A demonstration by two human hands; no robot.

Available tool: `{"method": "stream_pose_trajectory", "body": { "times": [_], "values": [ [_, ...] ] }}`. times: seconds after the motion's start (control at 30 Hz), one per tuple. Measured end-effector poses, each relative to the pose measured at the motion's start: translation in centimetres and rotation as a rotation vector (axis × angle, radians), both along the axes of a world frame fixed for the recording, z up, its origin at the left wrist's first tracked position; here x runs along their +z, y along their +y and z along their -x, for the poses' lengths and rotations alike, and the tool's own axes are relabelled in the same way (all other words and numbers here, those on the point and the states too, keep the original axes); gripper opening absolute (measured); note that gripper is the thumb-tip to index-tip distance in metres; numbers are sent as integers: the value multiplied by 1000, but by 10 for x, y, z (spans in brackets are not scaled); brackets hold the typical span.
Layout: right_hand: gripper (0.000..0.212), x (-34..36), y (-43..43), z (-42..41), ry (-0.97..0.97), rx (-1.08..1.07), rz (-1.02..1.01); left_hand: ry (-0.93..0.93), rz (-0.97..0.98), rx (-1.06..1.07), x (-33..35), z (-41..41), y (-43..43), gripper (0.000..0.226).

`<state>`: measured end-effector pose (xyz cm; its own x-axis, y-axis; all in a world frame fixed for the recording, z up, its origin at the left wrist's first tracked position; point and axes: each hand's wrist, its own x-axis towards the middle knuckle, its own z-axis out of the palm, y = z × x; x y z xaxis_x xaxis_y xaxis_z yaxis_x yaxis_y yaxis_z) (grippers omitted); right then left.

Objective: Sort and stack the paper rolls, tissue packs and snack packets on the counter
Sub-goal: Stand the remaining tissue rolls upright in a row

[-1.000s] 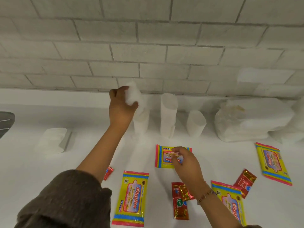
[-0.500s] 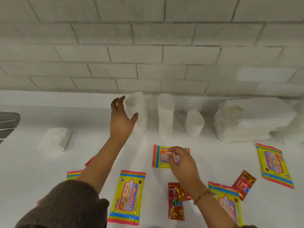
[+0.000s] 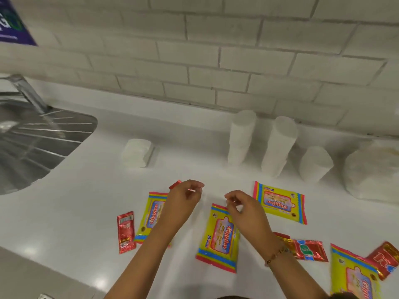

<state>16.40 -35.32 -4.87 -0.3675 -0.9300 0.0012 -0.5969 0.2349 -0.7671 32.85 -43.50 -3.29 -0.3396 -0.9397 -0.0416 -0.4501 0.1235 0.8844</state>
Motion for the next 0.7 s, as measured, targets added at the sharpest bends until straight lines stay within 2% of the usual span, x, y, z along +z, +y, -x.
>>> {"method": "stream_pose_trajectory", "body": {
  "times": [0.2, 0.3, 0.47, 0.57, 0.7],
  "values": [
    [11, -13, -54, -89, -31, -60, -19, -31, -17, -121, -7, -78, -34, 26],
    [12, -17, -93, -138, -10, -35, -35, -22, -20, -92, -9, -128, -67, 23],
    [23, -18, -148, -196, 107, 87, -93, 14, -44, -11, -10, -185, -99, 16],
    [37, -16, -193, -214, 18, 33, -94, 55, -52, 47, -10, -208, -111, 14],
    [67, -17, -251, -219, -276, -146, -167, 79, -68, 76, -10, -228, -112, 14]
  ]
}}
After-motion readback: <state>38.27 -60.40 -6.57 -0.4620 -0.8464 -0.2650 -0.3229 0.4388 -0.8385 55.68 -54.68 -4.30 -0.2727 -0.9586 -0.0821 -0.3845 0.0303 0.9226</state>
